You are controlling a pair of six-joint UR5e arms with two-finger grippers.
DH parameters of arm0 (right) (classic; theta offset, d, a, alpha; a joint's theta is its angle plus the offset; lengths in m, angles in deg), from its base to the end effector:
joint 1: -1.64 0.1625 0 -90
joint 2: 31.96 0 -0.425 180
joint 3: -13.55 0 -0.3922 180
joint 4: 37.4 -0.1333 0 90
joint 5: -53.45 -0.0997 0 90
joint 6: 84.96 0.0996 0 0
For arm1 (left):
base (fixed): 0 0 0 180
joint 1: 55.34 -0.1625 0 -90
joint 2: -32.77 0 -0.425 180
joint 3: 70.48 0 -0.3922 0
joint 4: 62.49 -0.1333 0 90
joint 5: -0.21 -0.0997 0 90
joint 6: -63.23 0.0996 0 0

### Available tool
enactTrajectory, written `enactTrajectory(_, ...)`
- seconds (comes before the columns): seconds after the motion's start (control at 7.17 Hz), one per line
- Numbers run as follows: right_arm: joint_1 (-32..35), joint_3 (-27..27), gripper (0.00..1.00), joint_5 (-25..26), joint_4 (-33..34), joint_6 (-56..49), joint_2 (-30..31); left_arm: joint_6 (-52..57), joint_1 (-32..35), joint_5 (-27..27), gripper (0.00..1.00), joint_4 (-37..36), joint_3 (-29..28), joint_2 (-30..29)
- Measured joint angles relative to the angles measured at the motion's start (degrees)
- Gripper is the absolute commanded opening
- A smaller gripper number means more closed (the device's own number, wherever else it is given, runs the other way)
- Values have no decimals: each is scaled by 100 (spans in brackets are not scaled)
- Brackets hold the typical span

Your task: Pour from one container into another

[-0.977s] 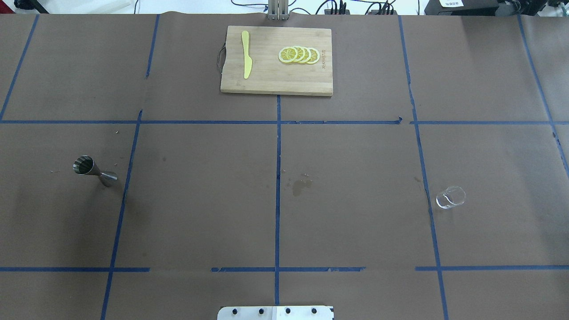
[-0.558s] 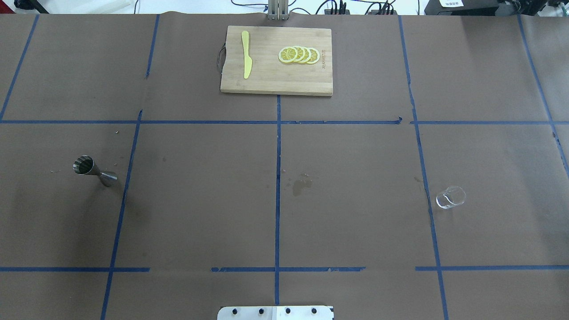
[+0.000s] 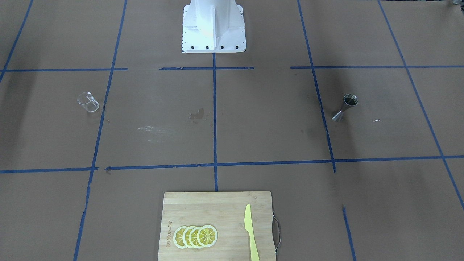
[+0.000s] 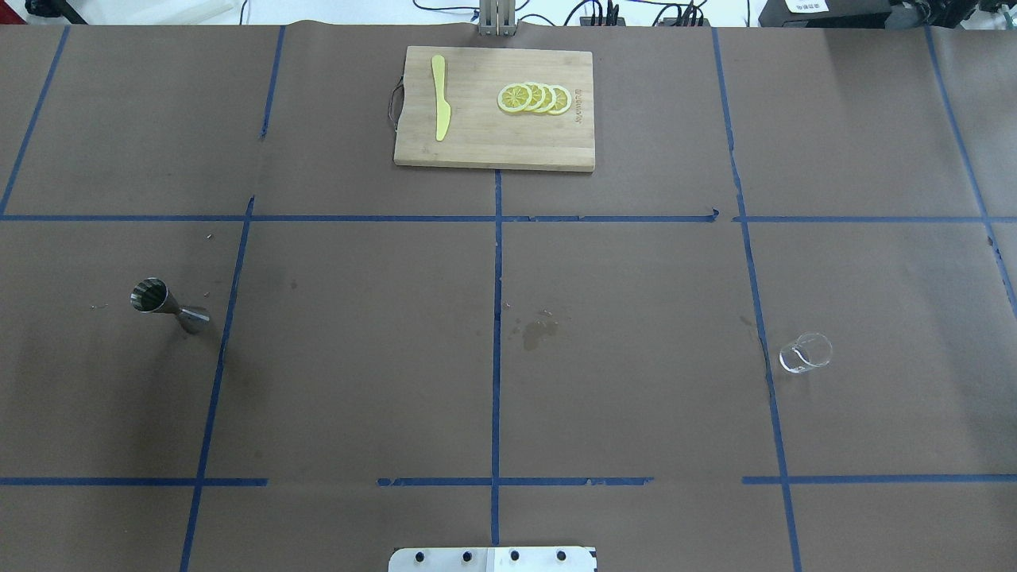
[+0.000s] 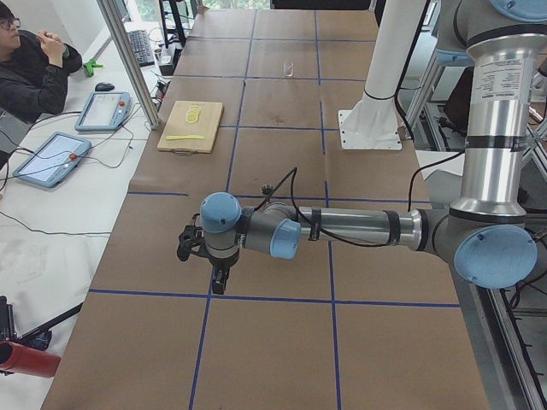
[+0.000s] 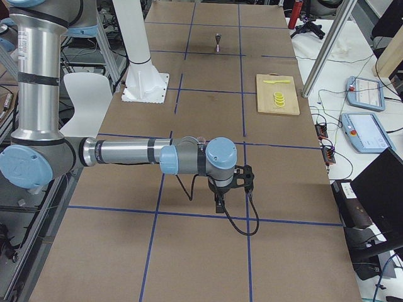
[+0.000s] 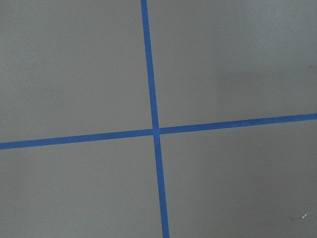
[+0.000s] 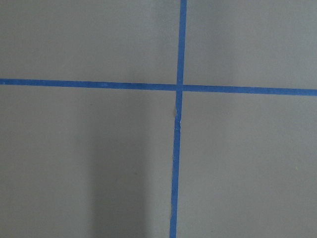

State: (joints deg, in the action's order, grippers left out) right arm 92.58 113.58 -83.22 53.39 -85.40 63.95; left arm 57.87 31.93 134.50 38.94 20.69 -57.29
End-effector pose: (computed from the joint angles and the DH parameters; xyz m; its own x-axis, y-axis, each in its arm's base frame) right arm 0.0682 -0.4499 0.6195 0.6869 -0.0387 0.7257 -0.0111 0.9979 0.0637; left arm -0.0396 -0.5079 0.6268 0.7090 0.0951 -0.6988 0.0198 0.9878 0.1546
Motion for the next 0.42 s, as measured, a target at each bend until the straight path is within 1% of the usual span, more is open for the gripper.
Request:
enactTrajectory(0.14,-12,4,100,0,0,5,-1,2,0,-154,100,0,-4,7)
enactTrajectory(0.42,-21,7,100,0,0,6,-1,4,0,-249,100,-4,-30,19)
